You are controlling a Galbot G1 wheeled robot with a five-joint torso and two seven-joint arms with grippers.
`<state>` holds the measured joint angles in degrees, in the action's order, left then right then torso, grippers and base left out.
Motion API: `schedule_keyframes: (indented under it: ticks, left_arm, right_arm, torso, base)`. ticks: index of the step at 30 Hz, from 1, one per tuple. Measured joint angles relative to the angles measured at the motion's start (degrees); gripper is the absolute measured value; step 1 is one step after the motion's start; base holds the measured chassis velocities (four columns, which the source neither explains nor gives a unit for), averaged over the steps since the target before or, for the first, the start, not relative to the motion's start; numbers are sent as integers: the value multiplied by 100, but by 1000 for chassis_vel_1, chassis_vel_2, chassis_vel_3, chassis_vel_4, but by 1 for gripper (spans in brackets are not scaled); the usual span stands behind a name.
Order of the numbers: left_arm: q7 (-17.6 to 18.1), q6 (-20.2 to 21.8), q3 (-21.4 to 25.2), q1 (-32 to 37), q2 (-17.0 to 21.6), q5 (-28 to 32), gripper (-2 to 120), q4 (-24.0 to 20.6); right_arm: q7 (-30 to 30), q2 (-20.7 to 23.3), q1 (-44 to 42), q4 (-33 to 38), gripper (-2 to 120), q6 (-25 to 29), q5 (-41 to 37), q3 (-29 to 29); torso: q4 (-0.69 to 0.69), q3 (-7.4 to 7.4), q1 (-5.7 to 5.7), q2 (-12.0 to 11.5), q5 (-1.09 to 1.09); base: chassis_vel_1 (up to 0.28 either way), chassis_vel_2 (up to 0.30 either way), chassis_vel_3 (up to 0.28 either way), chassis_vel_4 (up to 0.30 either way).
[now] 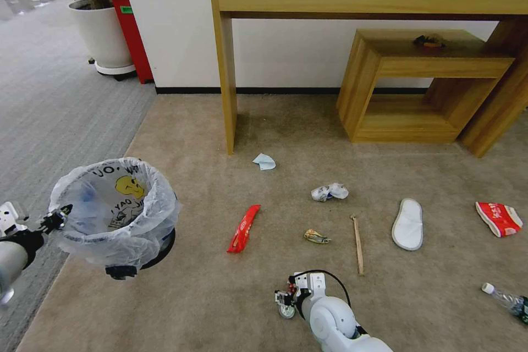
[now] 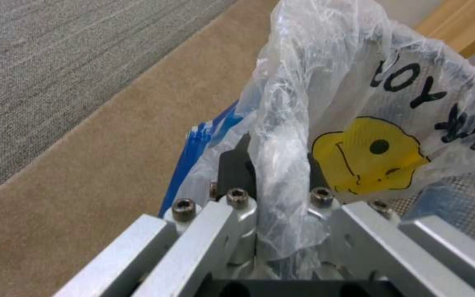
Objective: Pick up the trash bin and place the garbage on the floor into it.
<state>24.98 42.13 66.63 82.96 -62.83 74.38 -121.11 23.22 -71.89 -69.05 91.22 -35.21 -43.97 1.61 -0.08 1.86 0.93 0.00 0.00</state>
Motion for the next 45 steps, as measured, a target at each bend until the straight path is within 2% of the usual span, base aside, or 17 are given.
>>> schedule_keyframes:
  ticks: [2,4,5,11,13,30,37,39,45]
  left_arm:
    - [-6,0,-20,-13,0,-2,2,4]
    - [-7,0,-24,-15,-1,-2,2,4]
    - [-10,0,-33,-21,-3,-5,2,6]
    - [-15,0,-49,-29,-5,-16,2,16]
    - [-17,0,-56,-32,-6,-17,2,16]
    - [-34,0,-64,-41,-4,-38,2,25]
    - [-37,0,-70,-47,-4,-44,2,25]
    - [-38,0,-72,-52,-4,-45,2,25]
    - [-41,0,-85,-56,-7,-49,2,25]
  right_arm:
    - [-8,4,-13,-41,45,9,58,-1]
    - [-13,6,-20,-52,43,13,76,-2]
    - [-29,14,-39,-70,37,26,116,-10]
    - [-59,35,-74,-61,33,32,156,-38]
    - [-62,37,-75,-60,25,32,166,-50]
    - [-115,63,-72,-126,22,45,234,-103]
    - [-149,84,-74,-112,9,60,241,-120]
    - [-169,100,-79,-91,0,79,257,-129]
    - [-199,112,-94,-55,0,121,291,-138]
  torso:
    - [0,0,0,0,0]
    - [0,0,0,0,0]
    - [-1,0,0,0,0]
    - [0,0,0,0,0]
    - [0,0,0,0,0]
    - [0,0,0,0,1]
    - [0,0,0,0,1]
    - [-1,0,0,0,0]
    - [-1,0,0,0,0]
  base:
    - [0,0,0,0]
    - [0,0,0,0]
    - [0,0,0,0]
    - [0,0,0,0]
    - [0,0,0,0]
    - [0,0,0,0]
    - [0,0,0,0]
    - [0,0,0,0]
    - [0,0,0,0]
